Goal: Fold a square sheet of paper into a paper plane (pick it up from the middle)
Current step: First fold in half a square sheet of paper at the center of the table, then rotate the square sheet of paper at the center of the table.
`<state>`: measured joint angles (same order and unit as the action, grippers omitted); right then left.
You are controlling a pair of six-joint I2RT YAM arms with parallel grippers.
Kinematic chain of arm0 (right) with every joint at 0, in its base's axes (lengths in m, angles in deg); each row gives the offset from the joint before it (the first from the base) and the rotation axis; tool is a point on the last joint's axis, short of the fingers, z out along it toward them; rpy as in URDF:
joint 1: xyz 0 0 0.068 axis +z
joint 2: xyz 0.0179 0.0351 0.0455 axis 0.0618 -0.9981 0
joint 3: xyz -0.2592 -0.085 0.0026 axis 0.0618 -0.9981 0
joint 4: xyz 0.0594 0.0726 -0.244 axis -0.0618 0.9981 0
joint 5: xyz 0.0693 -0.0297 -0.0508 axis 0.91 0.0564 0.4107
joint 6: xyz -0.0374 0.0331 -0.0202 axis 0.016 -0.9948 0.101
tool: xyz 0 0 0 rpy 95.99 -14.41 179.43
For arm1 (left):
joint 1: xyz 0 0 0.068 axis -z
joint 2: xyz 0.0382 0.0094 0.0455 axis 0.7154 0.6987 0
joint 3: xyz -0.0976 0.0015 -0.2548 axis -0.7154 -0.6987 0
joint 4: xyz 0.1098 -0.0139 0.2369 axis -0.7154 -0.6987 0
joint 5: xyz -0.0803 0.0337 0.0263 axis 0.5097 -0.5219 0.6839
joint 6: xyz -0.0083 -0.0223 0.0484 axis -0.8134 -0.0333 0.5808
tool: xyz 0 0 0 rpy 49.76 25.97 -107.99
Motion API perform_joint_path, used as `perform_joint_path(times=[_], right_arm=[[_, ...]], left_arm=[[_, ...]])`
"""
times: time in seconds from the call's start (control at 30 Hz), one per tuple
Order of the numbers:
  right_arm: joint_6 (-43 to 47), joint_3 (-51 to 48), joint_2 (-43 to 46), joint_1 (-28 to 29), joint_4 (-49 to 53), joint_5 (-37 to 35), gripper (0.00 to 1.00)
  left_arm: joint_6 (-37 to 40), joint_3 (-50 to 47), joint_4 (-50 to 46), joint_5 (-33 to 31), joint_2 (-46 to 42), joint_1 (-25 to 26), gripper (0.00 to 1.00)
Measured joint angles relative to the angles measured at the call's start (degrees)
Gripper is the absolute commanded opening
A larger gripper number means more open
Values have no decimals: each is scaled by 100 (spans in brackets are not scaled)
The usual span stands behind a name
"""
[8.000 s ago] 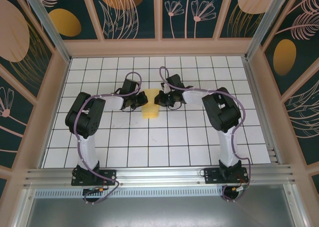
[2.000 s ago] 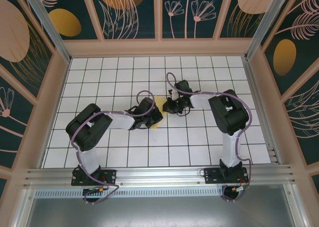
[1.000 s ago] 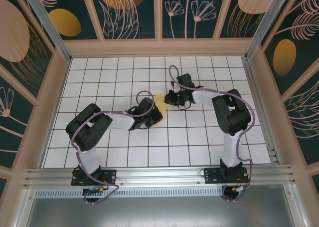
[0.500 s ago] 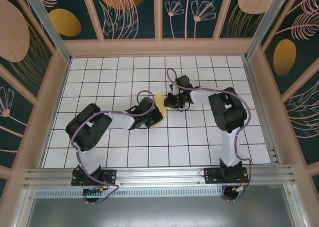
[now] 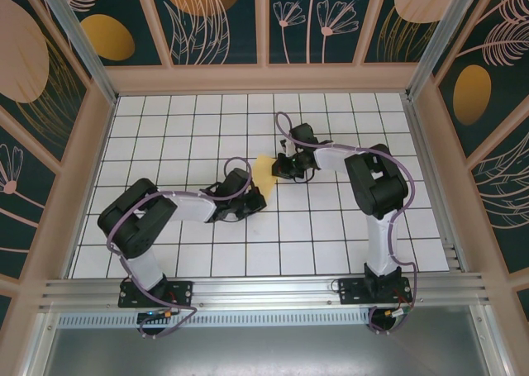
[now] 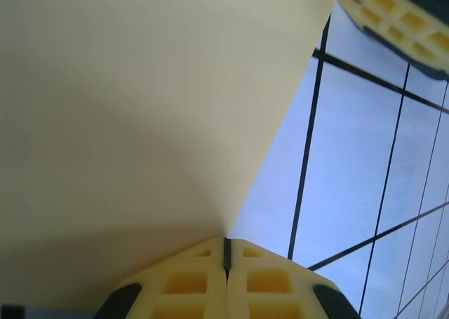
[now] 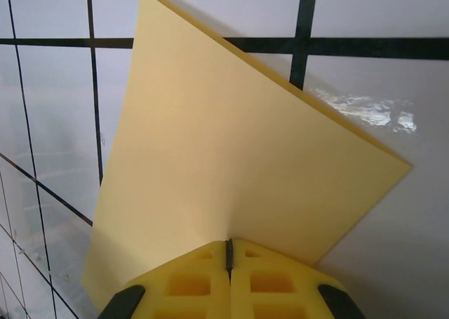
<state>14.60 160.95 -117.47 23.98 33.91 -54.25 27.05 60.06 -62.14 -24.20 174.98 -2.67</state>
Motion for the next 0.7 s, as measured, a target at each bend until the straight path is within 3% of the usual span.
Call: perform_joint_path(times=[0.2,0.4,0.5,0.7], right_arm=[[2,35,2,2,42,-2,0],[0,157,37,151,164,-350,1],[-4,282,79,356,278,-699,8],[-109,675,81,938,435,-1209,12]], left_arm=[[120,-129,-466,-24,-330,57,2],[527,361,-1316,-367,-553,-28,16],[713,612,-1412,-579,-846,-306,26],[813,472,-1547,-1080,-1537,-1172,38]])
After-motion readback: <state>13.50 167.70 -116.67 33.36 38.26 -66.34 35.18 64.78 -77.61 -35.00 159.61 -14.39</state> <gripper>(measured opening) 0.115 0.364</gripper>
